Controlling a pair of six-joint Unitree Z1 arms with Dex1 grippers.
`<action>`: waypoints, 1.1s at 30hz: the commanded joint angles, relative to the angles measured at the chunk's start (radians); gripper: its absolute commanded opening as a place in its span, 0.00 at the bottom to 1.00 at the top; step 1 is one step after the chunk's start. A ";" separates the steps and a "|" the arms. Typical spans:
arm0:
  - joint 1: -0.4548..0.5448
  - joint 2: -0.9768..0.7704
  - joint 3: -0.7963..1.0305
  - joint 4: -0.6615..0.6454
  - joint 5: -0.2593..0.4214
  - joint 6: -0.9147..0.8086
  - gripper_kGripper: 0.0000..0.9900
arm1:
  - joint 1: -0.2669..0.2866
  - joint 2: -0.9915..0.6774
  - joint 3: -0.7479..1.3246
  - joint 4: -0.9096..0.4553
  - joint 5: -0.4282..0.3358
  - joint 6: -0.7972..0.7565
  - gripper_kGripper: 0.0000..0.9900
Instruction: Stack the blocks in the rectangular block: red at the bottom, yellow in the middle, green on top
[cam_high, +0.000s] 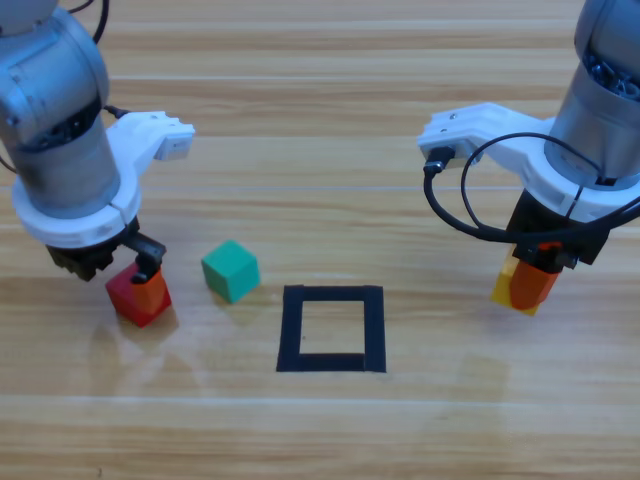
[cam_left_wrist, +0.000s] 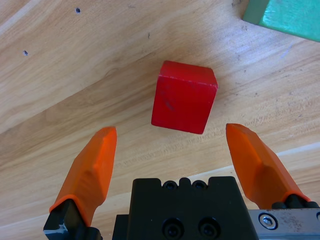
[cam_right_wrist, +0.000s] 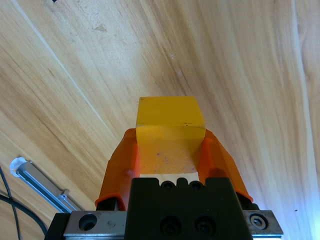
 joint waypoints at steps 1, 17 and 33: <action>0.019 0.086 -0.029 -0.014 -0.015 0.006 0.94 | -0.028 -0.036 0.034 0.012 0.020 0.017 0.00; 0.019 0.135 -0.031 -0.050 -0.030 -0.012 0.94 | -0.028 -0.039 0.051 0.012 0.046 0.020 0.00; 0.036 0.164 -0.006 -0.096 -0.030 -0.009 0.80 | -0.028 -0.038 0.051 0.012 0.066 0.020 0.00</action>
